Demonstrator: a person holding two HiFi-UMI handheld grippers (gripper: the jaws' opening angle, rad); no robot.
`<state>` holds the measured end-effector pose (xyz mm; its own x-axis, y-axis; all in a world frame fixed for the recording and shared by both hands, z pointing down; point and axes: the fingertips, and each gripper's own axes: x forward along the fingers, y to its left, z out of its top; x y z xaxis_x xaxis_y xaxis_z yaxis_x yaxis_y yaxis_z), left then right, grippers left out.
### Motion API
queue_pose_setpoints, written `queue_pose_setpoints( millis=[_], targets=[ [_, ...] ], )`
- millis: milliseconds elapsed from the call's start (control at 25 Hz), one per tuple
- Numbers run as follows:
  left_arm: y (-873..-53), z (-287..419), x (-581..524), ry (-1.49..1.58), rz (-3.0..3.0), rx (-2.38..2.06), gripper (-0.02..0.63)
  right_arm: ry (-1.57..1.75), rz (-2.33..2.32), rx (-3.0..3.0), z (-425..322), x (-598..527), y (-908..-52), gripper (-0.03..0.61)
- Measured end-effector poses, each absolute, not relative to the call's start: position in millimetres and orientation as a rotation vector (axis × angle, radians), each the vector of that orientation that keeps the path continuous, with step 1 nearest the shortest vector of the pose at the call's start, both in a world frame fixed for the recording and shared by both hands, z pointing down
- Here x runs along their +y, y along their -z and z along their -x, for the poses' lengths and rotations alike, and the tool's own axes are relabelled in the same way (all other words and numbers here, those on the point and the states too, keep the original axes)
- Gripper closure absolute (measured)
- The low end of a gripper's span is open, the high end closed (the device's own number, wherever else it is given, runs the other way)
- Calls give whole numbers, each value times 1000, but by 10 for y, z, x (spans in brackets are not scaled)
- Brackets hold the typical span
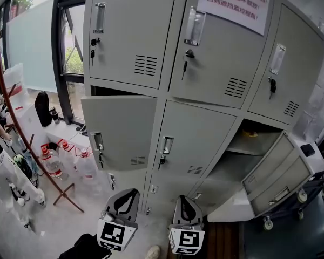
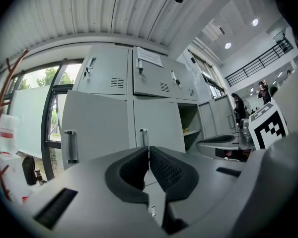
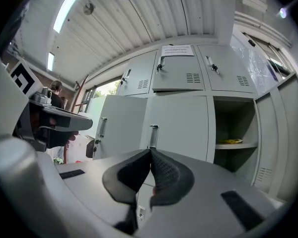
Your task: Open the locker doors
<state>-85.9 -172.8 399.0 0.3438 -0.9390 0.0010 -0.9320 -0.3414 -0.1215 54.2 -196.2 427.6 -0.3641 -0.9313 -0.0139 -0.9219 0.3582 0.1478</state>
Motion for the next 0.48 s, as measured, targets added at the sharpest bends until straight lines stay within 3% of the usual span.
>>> queue_pose_setpoints(
  millis=[320,480],
  targets=[
    [-3896,1052,-1993,80,2393,1863,588,227,-1601,-2609,-291,-2520,-4142,561],
    [-3909,1162,-2098,124,2354,1942,588,237,-1525,-2664,-133,-2806,-4077,506]
  ],
)
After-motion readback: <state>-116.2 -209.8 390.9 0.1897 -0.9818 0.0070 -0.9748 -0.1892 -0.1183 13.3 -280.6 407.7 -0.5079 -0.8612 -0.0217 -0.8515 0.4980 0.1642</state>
